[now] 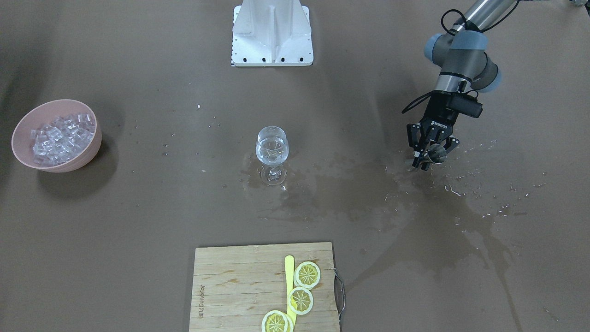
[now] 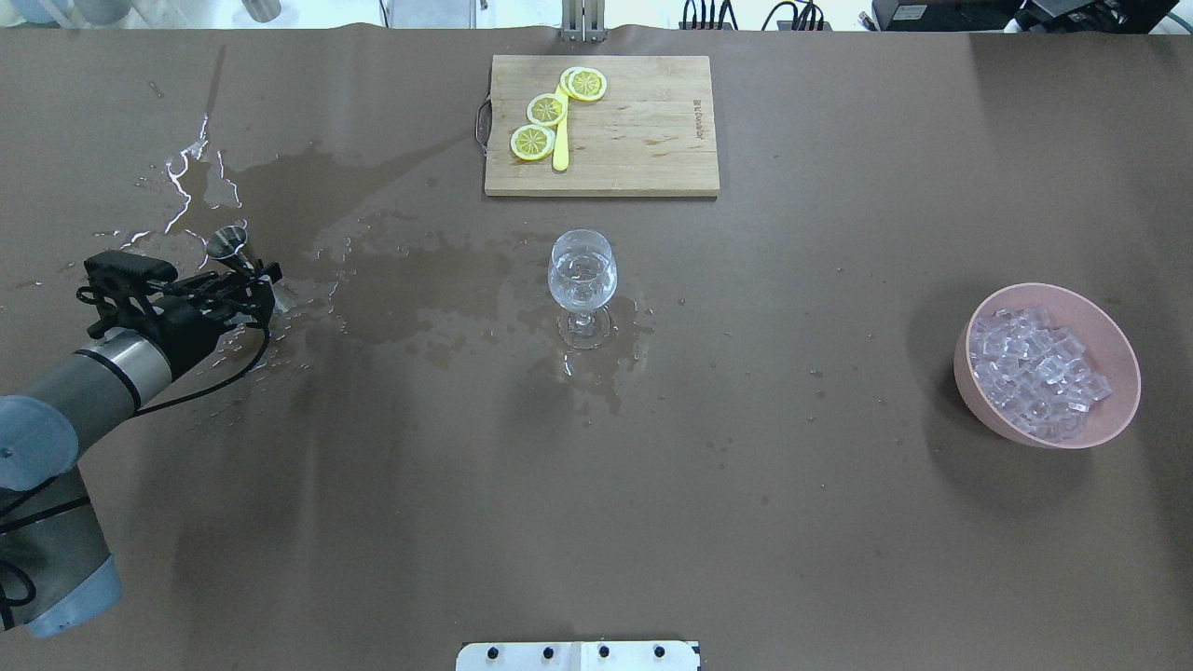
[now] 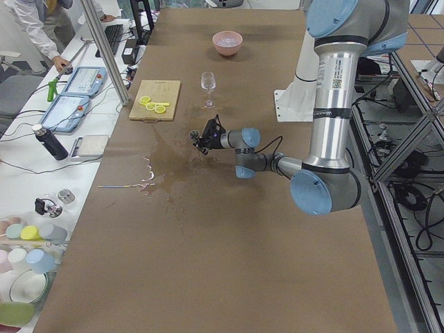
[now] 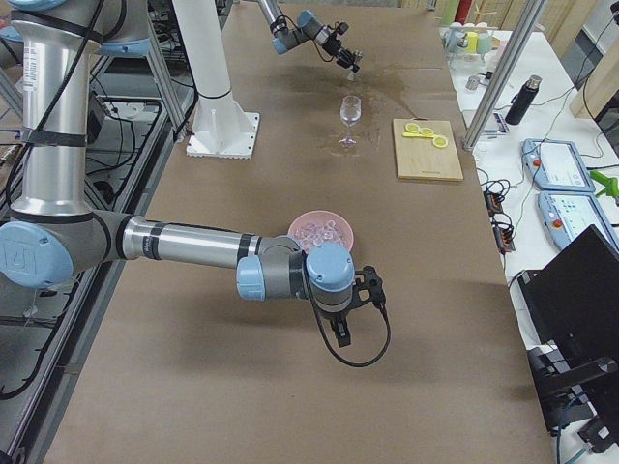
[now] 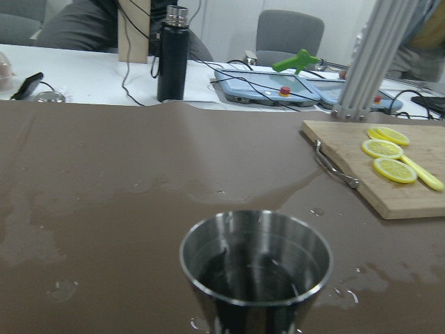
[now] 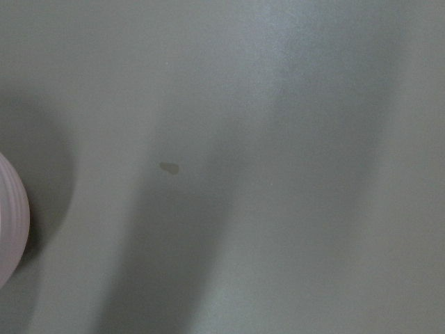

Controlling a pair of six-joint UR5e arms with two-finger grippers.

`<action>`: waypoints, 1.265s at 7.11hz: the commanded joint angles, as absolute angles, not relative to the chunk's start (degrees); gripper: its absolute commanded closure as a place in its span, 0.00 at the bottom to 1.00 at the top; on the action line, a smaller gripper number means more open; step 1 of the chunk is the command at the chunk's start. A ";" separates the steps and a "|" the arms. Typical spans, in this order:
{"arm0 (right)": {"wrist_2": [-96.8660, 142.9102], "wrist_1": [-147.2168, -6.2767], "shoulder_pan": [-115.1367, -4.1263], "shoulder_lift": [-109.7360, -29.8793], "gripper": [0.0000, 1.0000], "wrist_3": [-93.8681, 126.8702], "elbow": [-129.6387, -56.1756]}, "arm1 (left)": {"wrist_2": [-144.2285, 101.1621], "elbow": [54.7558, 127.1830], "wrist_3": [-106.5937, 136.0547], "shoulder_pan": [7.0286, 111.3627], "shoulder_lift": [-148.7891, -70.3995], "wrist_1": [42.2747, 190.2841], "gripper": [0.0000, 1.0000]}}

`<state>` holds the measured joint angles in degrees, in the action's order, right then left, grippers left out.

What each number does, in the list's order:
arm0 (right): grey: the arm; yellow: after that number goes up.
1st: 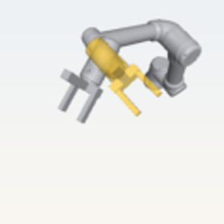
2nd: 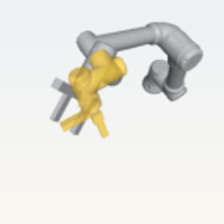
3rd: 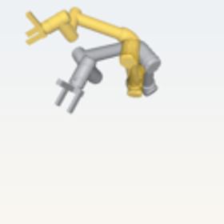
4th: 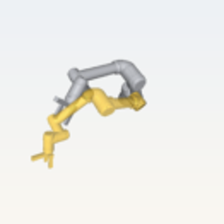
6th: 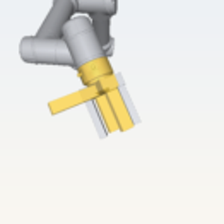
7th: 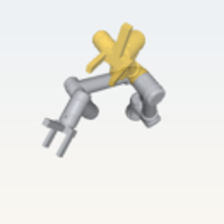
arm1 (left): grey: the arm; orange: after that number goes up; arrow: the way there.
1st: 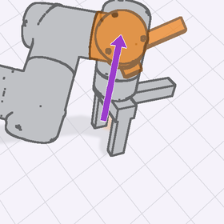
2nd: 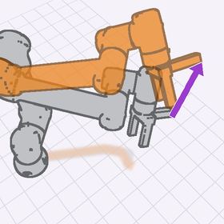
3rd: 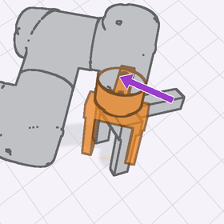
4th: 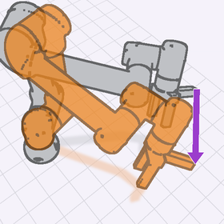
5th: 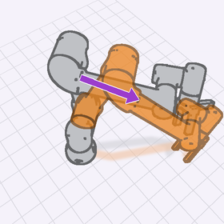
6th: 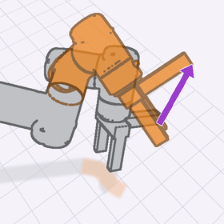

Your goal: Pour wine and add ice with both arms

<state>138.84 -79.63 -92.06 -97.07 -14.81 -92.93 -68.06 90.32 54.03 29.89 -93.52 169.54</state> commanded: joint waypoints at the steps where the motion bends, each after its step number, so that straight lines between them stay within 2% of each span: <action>1: 138.87 -79.72 -92.02 -97.12 0.00 -14.77 -92.90 | -68.73 90.27 51.52 29.71 -98.49 167.97 1.00; 6: 139.22 -79.63 -92.02 -97.29 0.00 -14.77 -91.93 | -68.91 91.66 41.49 30.24 -103.00 167.61 1.00; 9: 139.39 -79.72 -92.02 -97.38 0.00 -14.68 -91.93 | -68.73 92.89 39.46 30.15 -103.10 167.35 1.00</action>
<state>139.26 -79.64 -92.02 -97.37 -14.75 -91.94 -68.81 92.17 40.03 30.35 -102.91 167.65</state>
